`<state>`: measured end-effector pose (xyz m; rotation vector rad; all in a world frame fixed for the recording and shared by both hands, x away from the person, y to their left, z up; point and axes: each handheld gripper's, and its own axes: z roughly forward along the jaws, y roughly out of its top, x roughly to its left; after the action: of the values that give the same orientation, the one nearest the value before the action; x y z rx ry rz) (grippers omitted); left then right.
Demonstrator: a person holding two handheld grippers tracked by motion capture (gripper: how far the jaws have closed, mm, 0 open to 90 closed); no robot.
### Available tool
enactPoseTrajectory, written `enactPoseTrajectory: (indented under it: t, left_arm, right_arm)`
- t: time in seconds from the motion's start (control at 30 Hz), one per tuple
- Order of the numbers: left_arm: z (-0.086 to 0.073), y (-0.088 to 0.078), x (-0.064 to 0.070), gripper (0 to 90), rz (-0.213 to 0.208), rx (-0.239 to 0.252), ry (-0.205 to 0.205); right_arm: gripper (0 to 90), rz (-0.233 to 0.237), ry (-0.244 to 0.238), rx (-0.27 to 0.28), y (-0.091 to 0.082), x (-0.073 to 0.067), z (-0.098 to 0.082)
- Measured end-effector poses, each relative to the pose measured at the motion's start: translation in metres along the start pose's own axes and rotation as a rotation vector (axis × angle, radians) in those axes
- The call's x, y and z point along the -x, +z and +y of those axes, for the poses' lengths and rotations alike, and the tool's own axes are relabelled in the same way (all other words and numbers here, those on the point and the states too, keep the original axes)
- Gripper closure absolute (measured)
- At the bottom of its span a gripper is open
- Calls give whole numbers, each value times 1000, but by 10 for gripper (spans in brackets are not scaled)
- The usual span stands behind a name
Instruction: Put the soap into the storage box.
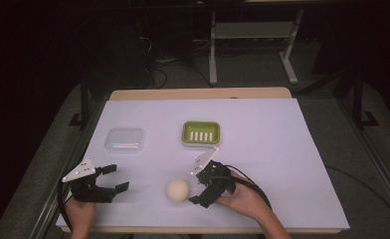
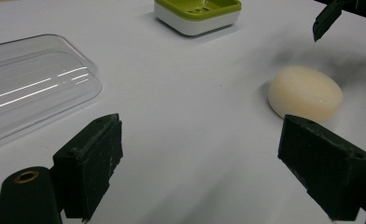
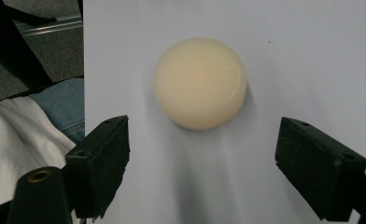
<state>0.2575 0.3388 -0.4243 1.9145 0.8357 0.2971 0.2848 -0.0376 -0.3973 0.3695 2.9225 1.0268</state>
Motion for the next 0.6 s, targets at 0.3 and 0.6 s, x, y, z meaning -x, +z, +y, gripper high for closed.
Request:
enactPoseTrajectory:
  t: [0.3, 0.6]
  left_arm:
    - [-1, 0, -1, 133, 1, 3, -8]
    - [0, 0, -1, 133, 0, -1, -6]
  right_arm:
    - [166, 11, -25, -28, 14, 1, 14]
    - [162, 12, -44, -50, 24, 0, 25]
